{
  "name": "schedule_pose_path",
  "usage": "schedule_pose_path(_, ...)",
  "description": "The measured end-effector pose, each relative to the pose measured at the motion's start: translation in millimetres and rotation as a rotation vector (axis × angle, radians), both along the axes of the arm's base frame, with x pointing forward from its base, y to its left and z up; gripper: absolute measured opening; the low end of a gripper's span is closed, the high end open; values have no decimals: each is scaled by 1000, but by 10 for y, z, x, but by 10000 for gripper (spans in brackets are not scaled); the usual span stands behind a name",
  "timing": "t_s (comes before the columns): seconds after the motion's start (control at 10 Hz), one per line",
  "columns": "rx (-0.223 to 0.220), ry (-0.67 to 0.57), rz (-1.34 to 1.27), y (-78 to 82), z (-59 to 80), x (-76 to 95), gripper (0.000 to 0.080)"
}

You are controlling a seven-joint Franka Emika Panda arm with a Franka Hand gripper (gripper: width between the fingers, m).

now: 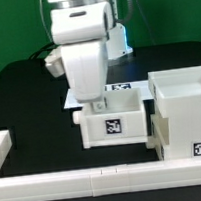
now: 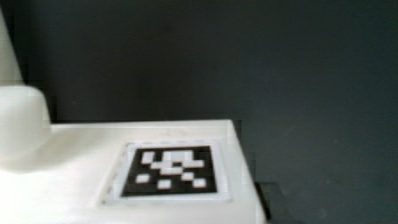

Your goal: Assemble drawer

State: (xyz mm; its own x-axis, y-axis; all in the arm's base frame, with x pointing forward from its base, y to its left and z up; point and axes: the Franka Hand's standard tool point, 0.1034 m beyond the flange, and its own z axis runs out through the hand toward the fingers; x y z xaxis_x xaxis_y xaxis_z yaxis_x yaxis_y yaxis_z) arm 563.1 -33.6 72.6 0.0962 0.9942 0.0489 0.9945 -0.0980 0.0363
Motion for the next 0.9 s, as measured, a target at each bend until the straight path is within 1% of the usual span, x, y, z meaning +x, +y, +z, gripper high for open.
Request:
schedule_pose_path(0.1, 2, 5, -12, 61, -23, -7, 38)
schedule_pose_path(0.3, 4, 9, -6, 130, -47, -25, 38)
schedule_pose_path(0.6, 5, 4, 2, 171, -74, -53, 38)
schedule_pose_path(0.9, 5, 10, 5, 177, -111, -99, 38)
